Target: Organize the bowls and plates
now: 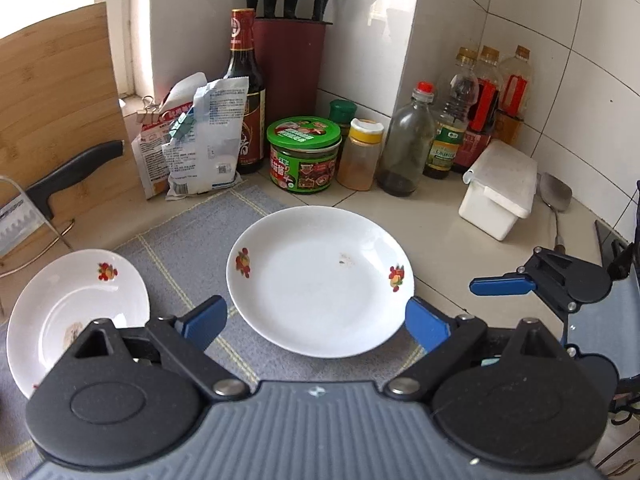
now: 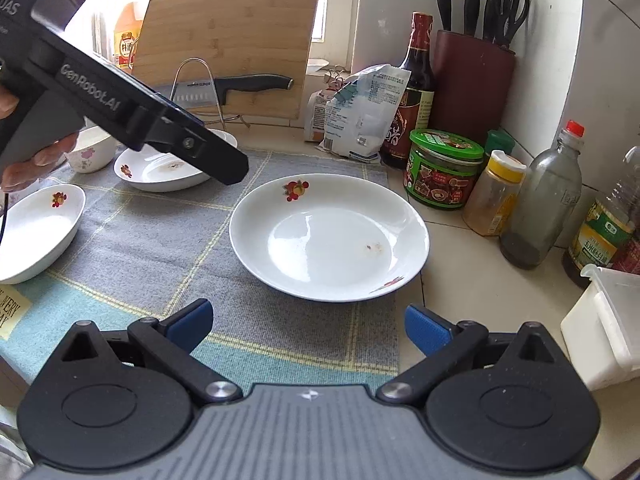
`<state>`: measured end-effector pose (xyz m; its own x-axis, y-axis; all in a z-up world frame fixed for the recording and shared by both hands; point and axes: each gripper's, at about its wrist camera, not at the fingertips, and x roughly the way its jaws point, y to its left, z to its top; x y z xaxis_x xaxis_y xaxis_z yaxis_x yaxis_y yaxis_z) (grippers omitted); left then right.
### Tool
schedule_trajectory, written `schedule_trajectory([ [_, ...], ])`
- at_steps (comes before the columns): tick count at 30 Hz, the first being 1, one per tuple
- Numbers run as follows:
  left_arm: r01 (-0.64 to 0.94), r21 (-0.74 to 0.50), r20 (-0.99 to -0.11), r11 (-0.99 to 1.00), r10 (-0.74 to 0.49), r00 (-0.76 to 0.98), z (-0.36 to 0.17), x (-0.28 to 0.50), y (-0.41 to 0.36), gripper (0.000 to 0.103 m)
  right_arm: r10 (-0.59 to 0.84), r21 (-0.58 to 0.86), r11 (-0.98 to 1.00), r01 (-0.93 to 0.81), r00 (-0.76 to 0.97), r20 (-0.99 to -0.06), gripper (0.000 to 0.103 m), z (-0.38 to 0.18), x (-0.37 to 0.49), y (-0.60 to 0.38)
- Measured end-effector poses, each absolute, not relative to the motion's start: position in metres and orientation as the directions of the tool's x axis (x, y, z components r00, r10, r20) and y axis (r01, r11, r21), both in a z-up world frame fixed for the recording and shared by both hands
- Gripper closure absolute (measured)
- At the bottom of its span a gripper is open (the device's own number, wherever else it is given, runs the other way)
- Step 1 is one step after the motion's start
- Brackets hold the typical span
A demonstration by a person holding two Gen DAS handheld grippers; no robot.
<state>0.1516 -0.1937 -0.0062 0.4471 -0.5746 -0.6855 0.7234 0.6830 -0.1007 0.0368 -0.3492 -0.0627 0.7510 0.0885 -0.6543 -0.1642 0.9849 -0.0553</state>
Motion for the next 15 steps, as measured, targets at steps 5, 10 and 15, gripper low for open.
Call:
schedule_trajectory([
  [5, 0.659, -0.124, -0.670, 0.742, -0.552, 0.496, -0.004, 0.114, -0.166, 0.008, 0.083, -0.070, 0.983, -0.170, 0.751, -0.655, 0.000, -0.057, 0.019, -0.337],
  [10, 0.577, -0.111, -0.679, 0.809, -0.486, 0.551, -0.007, 0.077, -0.135, 0.007, 0.136, -0.026, 0.979, -0.203, 0.740, -0.659, 0.000, -0.055, 0.010, -0.327],
  [15, 0.484, -0.105, -0.696, 0.869, -0.412, 0.588, -0.016, 0.049, -0.103, 0.007, 0.192, 0.016, 0.970, -0.244, 0.719, -0.668, 0.000, -0.058, 0.009, -0.314],
])
